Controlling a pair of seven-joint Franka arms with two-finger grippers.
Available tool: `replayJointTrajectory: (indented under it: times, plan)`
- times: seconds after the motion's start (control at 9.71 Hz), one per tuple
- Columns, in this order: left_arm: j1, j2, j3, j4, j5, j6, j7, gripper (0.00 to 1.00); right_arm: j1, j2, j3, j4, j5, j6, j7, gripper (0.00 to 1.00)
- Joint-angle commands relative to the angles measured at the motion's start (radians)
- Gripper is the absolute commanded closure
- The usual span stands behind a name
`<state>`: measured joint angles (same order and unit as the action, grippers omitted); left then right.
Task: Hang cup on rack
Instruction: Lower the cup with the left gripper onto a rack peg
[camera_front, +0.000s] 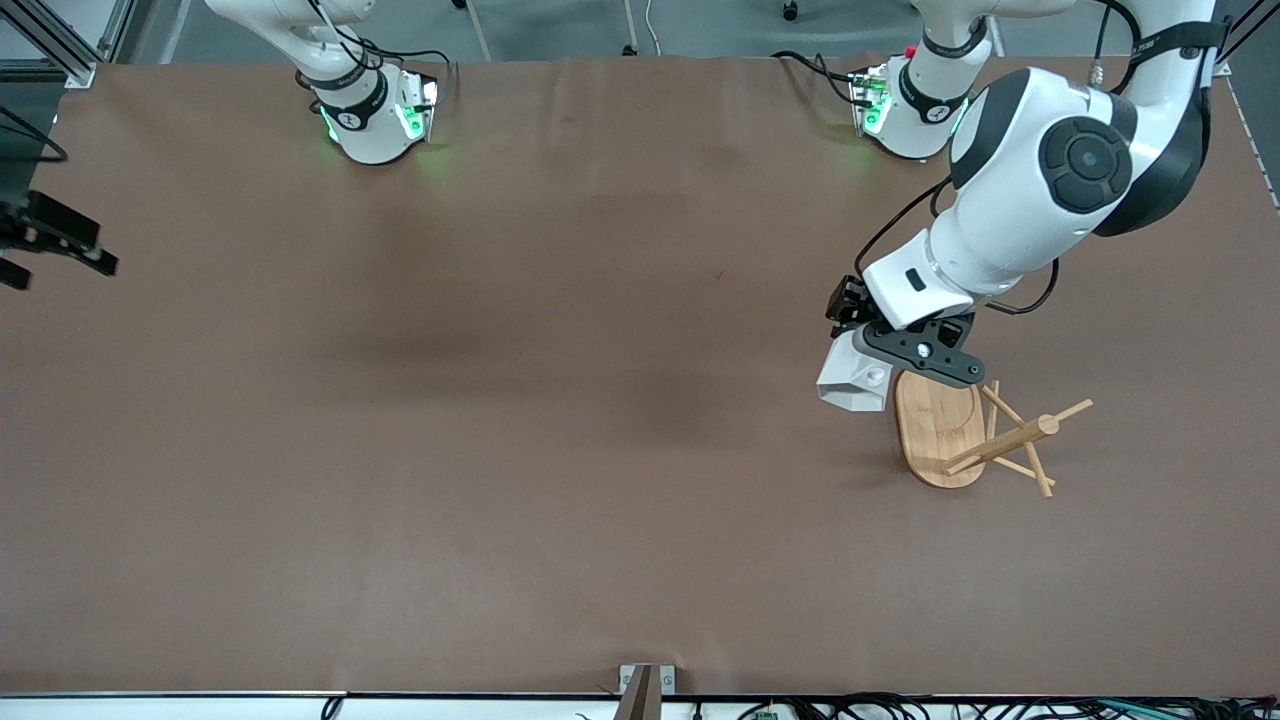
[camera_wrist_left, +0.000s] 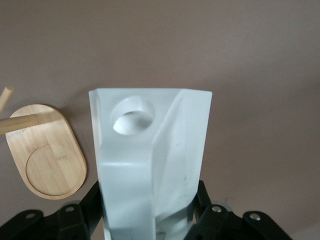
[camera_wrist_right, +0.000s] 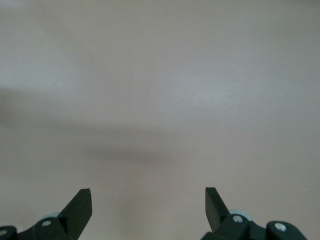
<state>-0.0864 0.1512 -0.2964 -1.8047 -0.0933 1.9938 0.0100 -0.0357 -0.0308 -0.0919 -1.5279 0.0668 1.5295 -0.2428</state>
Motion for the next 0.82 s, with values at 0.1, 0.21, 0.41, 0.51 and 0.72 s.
replayJointTrajectory:
  times: [0.1, 0.21, 0.41, 0.51, 0.72]
  plan:
    - [0.063, -0.074, 0.008, -0.218, 0.012, 0.118, 0.149, 1.0, 0.014, -0.003, -0.011, 0.138, -0.045, -0.1, 0.005, 0.0]
    - [0.063, -0.079, 0.037, -0.244, 0.01, 0.14, 0.201, 1.0, 0.013, -0.003, -0.009, 0.147, -0.044, -0.104, 0.005, 0.0]
    - [0.076, -0.071, 0.051, -0.246, 0.01, 0.143, 0.243, 1.0, 0.02, -0.006, -0.002, 0.08, -0.092, -0.074, 0.058, 0.0]
    - [0.079, -0.065, 0.062, -0.246, 0.01, 0.152, 0.27, 1.0, 0.02, -0.011, 0.0, 0.046, -0.093, -0.039, 0.094, 0.0]
    - [0.082, -0.045, 0.074, -0.246, 0.01, 0.172, 0.32, 1.0, 0.019, -0.008, -0.002, 0.023, -0.093, -0.025, 0.117, 0.0]
